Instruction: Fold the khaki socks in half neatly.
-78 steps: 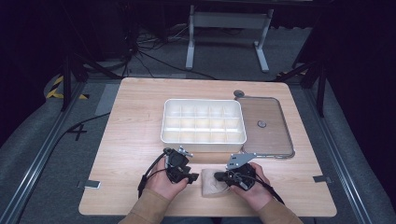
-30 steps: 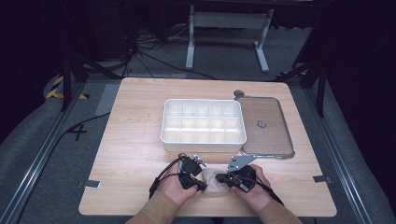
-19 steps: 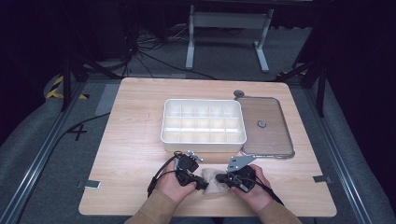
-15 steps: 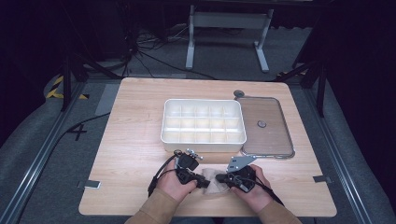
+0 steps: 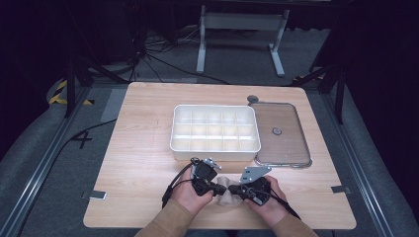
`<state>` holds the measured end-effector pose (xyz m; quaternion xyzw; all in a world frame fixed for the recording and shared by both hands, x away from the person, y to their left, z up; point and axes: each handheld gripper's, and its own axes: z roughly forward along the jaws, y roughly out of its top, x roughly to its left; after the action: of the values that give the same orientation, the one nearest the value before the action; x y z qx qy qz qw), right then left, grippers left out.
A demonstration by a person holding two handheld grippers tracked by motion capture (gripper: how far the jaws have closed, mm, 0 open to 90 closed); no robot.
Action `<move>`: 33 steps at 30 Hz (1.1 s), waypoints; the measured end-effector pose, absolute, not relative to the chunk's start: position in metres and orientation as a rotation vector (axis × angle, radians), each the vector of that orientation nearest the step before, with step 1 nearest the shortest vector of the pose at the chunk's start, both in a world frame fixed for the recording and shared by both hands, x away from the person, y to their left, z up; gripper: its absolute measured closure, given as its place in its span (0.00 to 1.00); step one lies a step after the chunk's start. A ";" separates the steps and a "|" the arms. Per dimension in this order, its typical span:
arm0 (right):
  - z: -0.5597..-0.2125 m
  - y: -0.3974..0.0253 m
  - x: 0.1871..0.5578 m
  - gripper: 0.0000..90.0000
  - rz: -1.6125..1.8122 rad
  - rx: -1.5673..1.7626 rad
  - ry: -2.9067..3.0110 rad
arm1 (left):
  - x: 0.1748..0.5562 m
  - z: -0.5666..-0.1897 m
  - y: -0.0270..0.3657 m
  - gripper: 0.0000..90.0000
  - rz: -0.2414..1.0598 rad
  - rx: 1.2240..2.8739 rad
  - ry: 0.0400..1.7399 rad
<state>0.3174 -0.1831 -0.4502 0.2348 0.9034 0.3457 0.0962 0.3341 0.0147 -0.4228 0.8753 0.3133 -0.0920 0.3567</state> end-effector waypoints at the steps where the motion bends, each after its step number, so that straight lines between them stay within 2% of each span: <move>1: -0.450 -0.181 0.316 0.99 1.015 0.685 2.672 | 0.334 -0.423 0.013 0.98 -0.230 2.263 0.796; 8: -0.449 -0.174 0.309 0.99 0.977 0.653 2.658 | 0.333 -0.424 0.010 0.98 -0.250 2.287 0.788; 17: -0.434 -0.194 0.311 0.99 1.056 0.709 2.677 | 0.333 -0.424 0.016 0.98 -0.264 2.320 0.812; 26: -0.445 -0.201 0.311 1.00 1.009 0.762 2.746 | 0.333 -0.423 0.017 0.97 -0.281 2.319 0.806; 33: -0.449 -0.204 0.313 1.00 1.048 0.783 2.743 | 0.341 -0.420 0.040 0.94 -0.250 2.275 0.870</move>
<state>0.3129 -0.2036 -0.4489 0.2573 0.9014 0.3443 0.0515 0.3411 0.0402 -0.4196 0.8739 0.3341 -0.0962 0.3398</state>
